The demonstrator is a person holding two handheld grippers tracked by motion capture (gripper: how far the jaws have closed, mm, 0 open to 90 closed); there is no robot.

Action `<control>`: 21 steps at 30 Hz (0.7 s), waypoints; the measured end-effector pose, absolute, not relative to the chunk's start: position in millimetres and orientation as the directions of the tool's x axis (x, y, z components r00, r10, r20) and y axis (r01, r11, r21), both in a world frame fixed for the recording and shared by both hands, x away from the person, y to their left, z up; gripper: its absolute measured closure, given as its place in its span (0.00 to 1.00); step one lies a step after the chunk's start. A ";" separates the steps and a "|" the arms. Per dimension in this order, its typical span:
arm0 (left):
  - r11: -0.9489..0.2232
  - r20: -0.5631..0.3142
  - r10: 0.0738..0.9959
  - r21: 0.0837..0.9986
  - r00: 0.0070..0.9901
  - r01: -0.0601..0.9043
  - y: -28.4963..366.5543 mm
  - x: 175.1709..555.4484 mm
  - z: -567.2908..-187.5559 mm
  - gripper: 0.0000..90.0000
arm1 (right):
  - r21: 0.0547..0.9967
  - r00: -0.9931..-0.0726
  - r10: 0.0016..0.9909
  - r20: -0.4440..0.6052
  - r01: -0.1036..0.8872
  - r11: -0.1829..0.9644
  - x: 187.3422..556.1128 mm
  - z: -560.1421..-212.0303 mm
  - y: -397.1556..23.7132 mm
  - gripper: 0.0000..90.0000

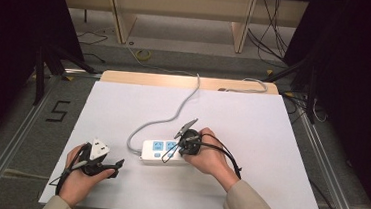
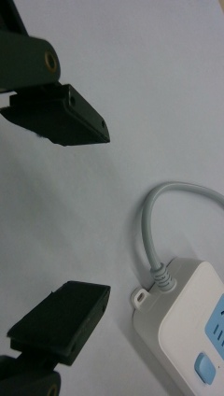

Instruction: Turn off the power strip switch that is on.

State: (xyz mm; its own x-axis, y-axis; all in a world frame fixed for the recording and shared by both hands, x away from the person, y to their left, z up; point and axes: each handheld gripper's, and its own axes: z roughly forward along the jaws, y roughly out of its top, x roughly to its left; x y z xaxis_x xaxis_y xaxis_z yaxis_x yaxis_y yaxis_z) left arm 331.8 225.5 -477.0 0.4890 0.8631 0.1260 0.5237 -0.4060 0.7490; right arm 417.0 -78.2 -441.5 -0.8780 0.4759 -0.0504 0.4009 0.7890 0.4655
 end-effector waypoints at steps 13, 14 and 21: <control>-0.405 0.124 0.863 0.749 0.489 0.524 225.4 331.8 -477.2 0.25 | 0.534 -0.874 0.482 -0.066 0.378 0.757 409.1 -431.4 -87.4 1.00; -0.405 0.124 0.864 0.749 0.489 0.525 225.4 331.9 -477.2 0.25 | 0.534 -0.873 0.483 -0.066 0.378 0.756 408.8 -430.1 -88.9 1.00; -0.403 0.122 0.864 0.750 0.489 0.525 225.0 331.6 -477.2 0.25 | 0.536 -0.866 0.496 -0.062 0.390 0.749 407.4 -427.2 -98.9 0.98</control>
